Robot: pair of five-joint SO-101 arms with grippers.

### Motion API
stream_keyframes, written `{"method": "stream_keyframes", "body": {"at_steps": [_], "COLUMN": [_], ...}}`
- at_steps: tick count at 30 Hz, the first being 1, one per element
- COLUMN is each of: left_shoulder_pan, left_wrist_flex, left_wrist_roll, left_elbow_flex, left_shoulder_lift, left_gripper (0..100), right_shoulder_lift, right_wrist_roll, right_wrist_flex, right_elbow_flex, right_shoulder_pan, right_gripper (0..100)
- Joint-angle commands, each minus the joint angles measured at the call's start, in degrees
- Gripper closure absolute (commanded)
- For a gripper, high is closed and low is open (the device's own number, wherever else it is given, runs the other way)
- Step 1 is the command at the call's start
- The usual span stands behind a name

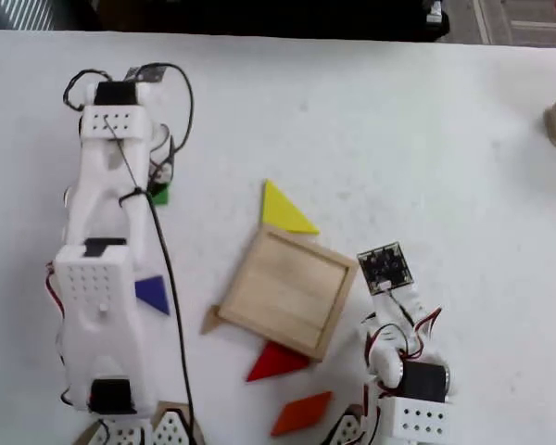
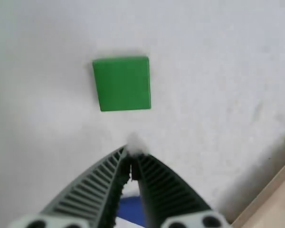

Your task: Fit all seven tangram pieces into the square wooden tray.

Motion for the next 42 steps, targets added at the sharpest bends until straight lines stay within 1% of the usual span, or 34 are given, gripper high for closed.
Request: {"method": "stream_keyframes", "body": {"at_steps": [1, 3, 5, 7, 9, 11, 14, 17, 21, 26, 28, 33, 37, 42], "left_shoulder_pan": [0.92, 0.75, 0.66, 0.66, 1.1, 0.75, -0.84, -1.19, -1.98, -4.0, -3.74, -3.74, -3.74, -3.38], "left_wrist_flex": [-5.19, -8.88, -14.68, -23.03, -33.05, -40.79, -46.77, -51.43, -53.89, -56.79, -58.02, -58.02, -57.93, -58.99], "left_wrist_roll": [0.88, 3.25, 4.4, 4.75, 4.66, 4.48, 4.4, 4.4, 3.78, -4.22, -5.98, -6.42, -6.51, -6.59], "left_elbow_flex": [12.13, 18.73, 27.25, 38.33, 50.46, 59.78, 68.31, 74.11, 76.31, 77.45, 78.24, 78.24, 78.24, 81.14], "left_shoulder_lift": [-12.0, -15.52, -19.74, -24.04, -28.35, -32.92, -39.08, -41.98, -43.38, -43.56, -43.65, -43.65, -44.09, -48.31], "left_gripper": [97, 97, 97, 97, 97, 97, 97, 97, 97, 97, 97, 97, 97, 97], "right_shoulder_lift": [-0.66, -0.66, -0.66, -0.66, -0.66, -0.66, -0.66, -0.66, -0.66, -0.66, -0.66, -0.66, -0.66, -0.66], "right_wrist_roll": [-0.62, -0.62, -0.62, -0.62, -0.62, -0.62, -0.62, -0.62, -0.62, -0.62, -0.62, -0.62, -0.62, -0.7], "right_wrist_flex": [0.13, 0.13, 0.13, 0.13, 0.13, 0.13, 0.13, 0.13, 0.13, 0.13, 0.13, 0.13, 0.13, 0.13], "right_elbow_flex": [0.53, 0.53, 0.53, 0.53, 0.53, 0.53, 0.53, 0.53, 0.53, 0.53, 0.53, 0.53, 0.53, 0.53], "right_shoulder_pan": [0.22, 0.22, 0.22, 0.22, 0.22, 0.22, 0.22, 0.22, 0.22, 0.22, 0.22, -1.98, -5.32, -5.32], "right_gripper": [97.0, 97.0, 97.0, 97.0, 97.0, 97.0, 97.0, 97.0, 97.0, 97.0, 97.0, 96.7, 97.1, 97.1]}}
